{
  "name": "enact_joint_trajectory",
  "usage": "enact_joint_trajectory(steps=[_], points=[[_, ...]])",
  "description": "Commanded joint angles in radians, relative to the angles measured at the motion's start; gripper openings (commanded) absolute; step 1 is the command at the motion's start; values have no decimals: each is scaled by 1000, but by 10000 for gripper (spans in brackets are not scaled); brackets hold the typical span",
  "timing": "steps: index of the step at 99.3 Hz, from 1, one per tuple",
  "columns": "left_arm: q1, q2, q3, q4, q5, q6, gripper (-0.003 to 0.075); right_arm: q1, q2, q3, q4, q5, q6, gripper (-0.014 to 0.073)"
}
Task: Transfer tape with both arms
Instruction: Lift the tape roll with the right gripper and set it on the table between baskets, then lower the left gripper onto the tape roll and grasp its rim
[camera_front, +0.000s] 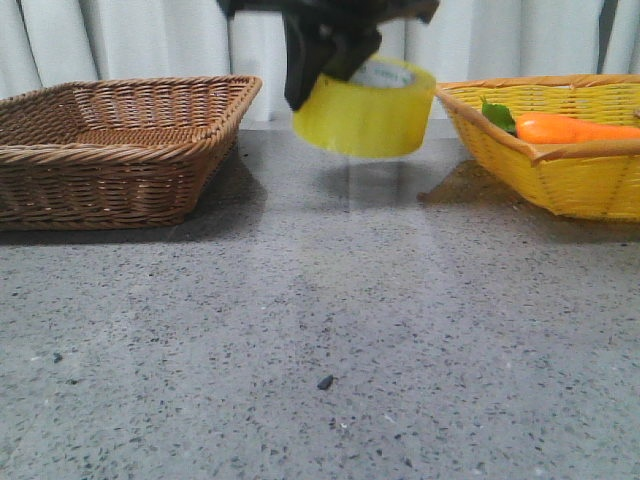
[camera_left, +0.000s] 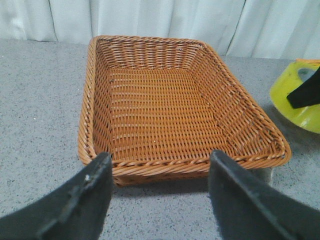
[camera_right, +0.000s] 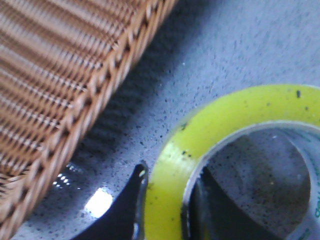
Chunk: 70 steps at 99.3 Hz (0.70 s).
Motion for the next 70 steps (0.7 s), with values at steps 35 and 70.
enact_joint_trajectory(steps=[35,70], points=[[-119,38,-56,-16,-46,50,386,-2,-199,-29,-15,112,13,359],[-281,328,-291,-16,-60,51,386,6,-771,198,-7,54,13,-68]])
